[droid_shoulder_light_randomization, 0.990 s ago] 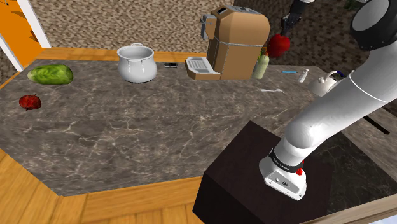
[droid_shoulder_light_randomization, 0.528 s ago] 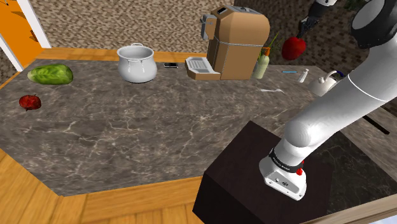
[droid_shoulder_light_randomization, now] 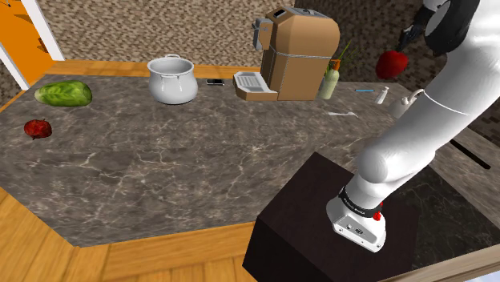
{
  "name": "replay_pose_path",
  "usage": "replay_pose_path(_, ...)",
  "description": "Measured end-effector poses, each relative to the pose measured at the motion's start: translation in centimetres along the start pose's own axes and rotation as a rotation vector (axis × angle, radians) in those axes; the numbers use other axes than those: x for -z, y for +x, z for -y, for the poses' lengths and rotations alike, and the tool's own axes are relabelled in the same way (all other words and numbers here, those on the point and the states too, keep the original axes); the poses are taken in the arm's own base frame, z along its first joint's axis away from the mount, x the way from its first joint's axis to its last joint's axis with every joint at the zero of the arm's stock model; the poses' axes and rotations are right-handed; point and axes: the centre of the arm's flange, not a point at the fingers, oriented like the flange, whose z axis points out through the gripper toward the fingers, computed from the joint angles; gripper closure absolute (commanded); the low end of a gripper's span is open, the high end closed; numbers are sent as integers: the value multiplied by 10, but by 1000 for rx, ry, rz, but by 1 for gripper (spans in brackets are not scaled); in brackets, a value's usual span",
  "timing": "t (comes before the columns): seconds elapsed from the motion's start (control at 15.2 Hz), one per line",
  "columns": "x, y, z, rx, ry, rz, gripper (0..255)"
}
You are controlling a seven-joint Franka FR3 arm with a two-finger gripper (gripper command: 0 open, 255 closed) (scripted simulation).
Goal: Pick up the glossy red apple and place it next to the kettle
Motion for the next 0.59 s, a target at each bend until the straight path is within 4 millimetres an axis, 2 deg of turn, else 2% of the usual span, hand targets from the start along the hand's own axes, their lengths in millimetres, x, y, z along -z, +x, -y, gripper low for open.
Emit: replay_pose_path(0.59, 9, -56, -102, -1, -2, 1, 255)
